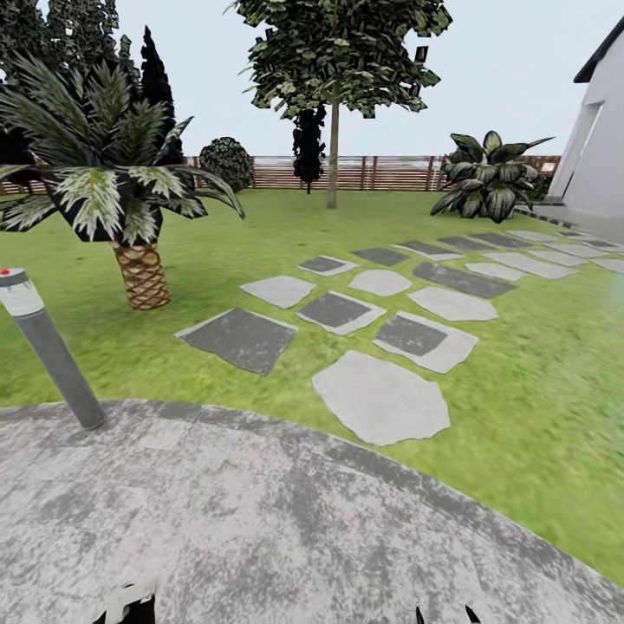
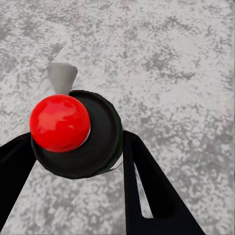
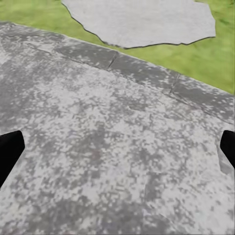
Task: In the garden, pick up the pesticide atomizer on the floor and spray pesticide onto both trees until each tree trunk is fully covered.
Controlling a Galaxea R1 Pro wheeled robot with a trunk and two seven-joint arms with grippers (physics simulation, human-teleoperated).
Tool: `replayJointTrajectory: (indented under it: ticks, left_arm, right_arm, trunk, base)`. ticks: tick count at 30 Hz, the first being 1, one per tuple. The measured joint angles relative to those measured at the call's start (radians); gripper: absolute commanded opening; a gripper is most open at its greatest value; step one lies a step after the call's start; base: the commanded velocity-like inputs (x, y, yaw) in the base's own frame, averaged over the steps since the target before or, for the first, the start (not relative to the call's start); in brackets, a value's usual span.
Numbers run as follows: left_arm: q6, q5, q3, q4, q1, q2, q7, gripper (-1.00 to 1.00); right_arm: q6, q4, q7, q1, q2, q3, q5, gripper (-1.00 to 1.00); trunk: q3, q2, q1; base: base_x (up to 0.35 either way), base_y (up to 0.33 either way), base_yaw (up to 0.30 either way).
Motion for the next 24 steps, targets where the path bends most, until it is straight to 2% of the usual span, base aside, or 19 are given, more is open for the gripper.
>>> replayJointTrajectory:
  ticks: [24]
  left_arm:
    - [0.0, 0.0, 0.0, -0.001, 0.0, 0.001, 0.0, -1.0]
  right_arm:
    - [0.0, 0.0, 0.0, 0.0, 0.0, 0.0, 0.0, 1.0]
  trunk:
    - [0.0, 0.0, 0.0]
  base:
    - [0.34, 0.0, 0.0]
